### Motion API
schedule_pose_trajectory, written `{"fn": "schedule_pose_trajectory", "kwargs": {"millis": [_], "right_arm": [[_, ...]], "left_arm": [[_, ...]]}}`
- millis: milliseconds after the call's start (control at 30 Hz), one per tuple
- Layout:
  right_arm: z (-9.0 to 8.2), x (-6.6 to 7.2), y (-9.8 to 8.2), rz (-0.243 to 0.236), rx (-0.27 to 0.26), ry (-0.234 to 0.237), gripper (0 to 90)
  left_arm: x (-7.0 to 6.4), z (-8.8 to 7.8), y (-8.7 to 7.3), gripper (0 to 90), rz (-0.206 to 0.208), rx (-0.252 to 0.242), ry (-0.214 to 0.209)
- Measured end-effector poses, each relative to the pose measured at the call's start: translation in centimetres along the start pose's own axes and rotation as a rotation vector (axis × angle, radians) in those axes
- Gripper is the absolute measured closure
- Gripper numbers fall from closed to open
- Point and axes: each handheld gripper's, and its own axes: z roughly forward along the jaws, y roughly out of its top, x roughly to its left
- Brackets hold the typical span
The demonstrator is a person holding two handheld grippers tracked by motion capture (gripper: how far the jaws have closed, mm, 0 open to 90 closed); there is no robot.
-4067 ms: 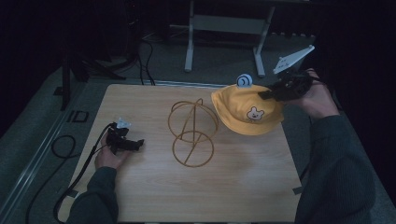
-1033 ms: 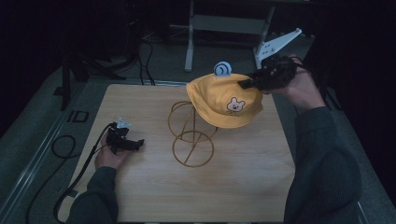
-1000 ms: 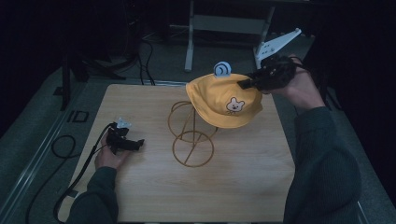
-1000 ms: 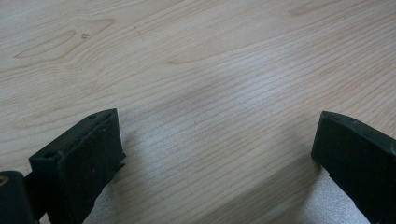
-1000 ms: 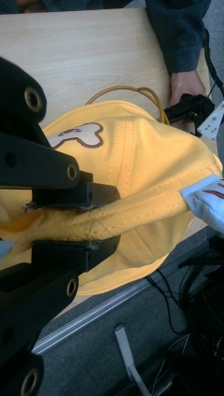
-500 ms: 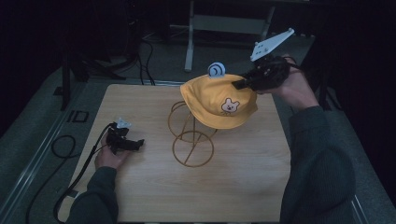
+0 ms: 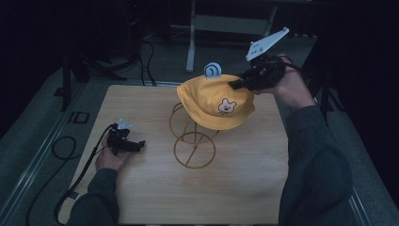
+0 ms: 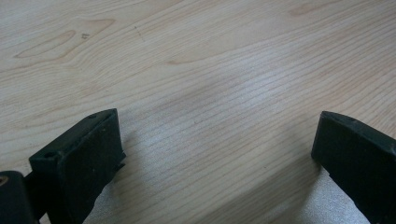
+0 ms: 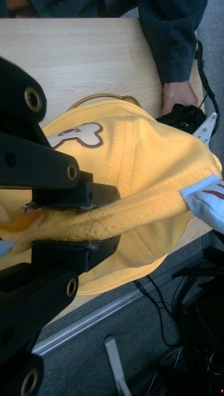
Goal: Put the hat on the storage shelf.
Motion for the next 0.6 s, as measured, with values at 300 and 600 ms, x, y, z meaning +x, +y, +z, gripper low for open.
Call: {"fn": "schedule_pose_trajectory", "kwargs": {"millis": [300, 600], "right_arm": [[0.6, 0.1, 0.3, -0.006, 0.007, 0.007, 76.5], [1.4, 0.2, 0.7, -0.009, 0.016, 0.015, 76.3]], "left_arm": [[0.0, 0.0, 0.0, 1.7, 0.0, 0.0, 0.0], [0.0, 0.0, 0.0, 1.7, 0.0, 0.0, -0.001]]}}
